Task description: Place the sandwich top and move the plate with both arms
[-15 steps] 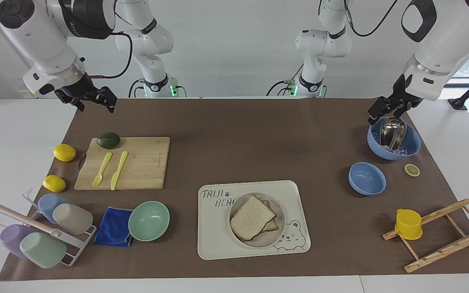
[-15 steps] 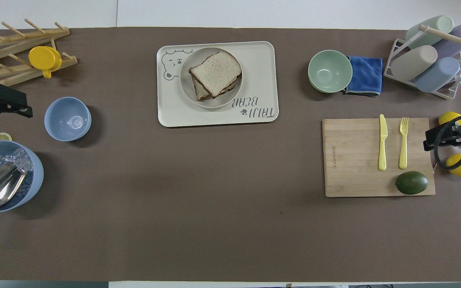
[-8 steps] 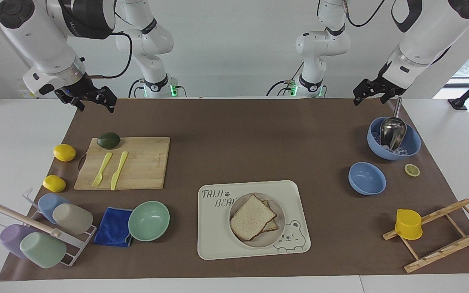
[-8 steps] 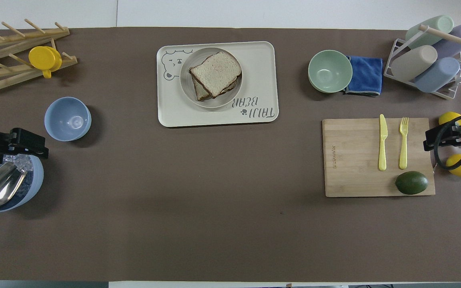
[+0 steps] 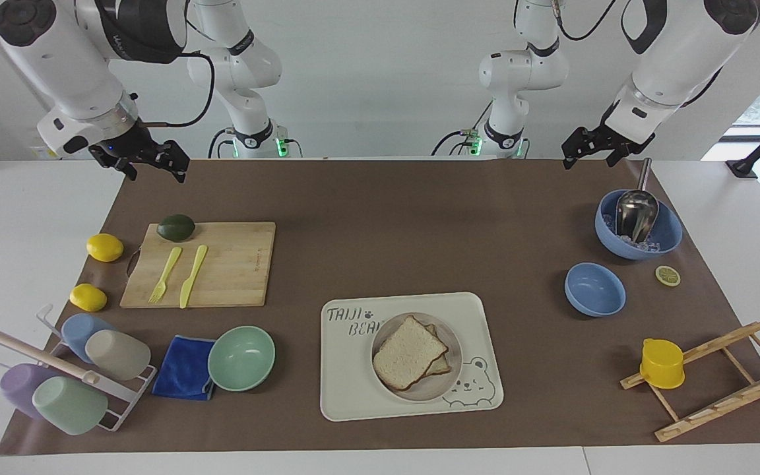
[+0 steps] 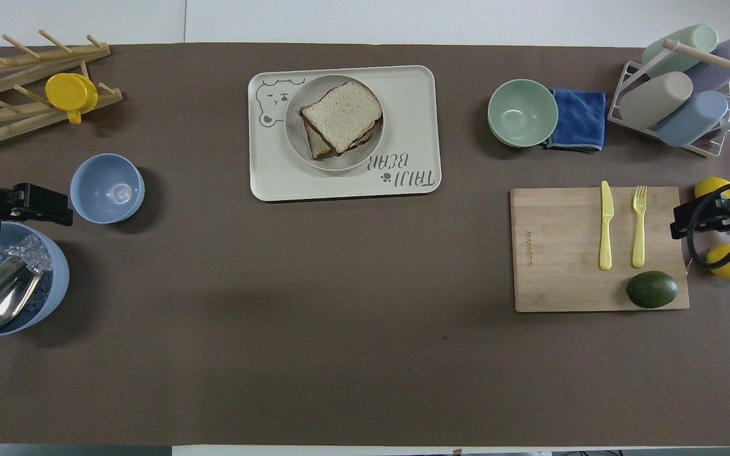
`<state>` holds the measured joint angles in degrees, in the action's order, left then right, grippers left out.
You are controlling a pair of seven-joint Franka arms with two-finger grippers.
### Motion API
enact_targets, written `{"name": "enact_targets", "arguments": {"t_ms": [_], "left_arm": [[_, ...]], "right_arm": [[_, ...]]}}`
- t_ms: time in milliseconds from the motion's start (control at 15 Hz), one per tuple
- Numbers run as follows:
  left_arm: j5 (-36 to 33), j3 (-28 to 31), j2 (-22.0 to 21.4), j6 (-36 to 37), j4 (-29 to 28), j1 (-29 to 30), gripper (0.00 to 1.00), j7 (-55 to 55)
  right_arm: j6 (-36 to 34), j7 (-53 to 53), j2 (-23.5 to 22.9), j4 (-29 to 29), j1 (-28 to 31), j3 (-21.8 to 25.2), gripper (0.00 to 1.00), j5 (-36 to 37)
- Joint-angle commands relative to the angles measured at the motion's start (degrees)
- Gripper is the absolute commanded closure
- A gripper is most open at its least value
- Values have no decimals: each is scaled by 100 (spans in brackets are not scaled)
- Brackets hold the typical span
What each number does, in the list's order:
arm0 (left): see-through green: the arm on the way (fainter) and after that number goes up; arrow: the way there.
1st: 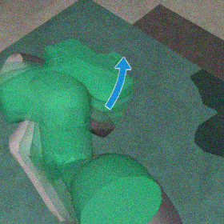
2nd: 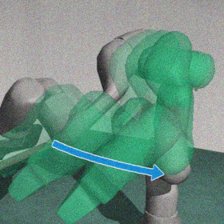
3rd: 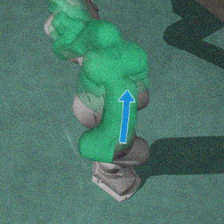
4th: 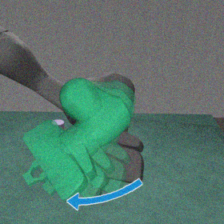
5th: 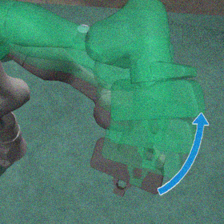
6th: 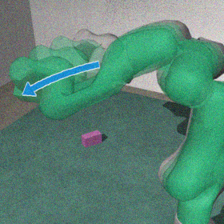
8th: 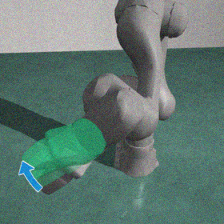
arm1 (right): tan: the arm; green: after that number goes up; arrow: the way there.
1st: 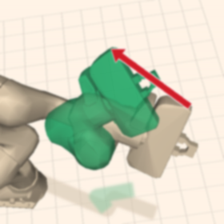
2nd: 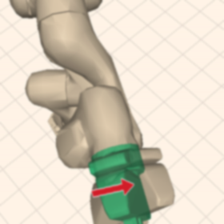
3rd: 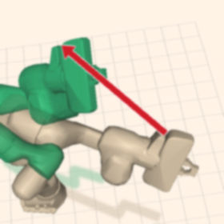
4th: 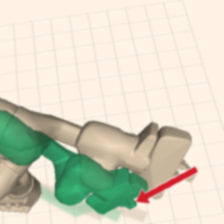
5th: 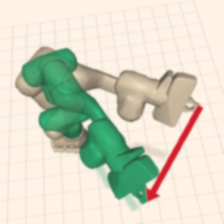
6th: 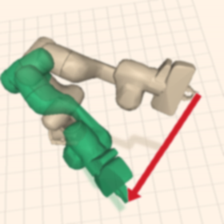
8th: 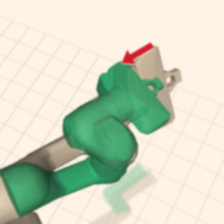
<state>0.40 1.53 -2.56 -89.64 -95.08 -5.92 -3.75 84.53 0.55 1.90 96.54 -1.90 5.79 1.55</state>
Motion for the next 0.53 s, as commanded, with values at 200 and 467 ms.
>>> {"name": "enact_targets", "arguments": {"t_ms": [200,467], "left_arm": [[-111,76,-201,149,-108,-128,0,58],[-120,58,-25,184,138,-93,0,58]], "right_arm": [[20,33,65,84,58,-25,0,-129],[20,33,73,84,58,-25,0,-129]]}}
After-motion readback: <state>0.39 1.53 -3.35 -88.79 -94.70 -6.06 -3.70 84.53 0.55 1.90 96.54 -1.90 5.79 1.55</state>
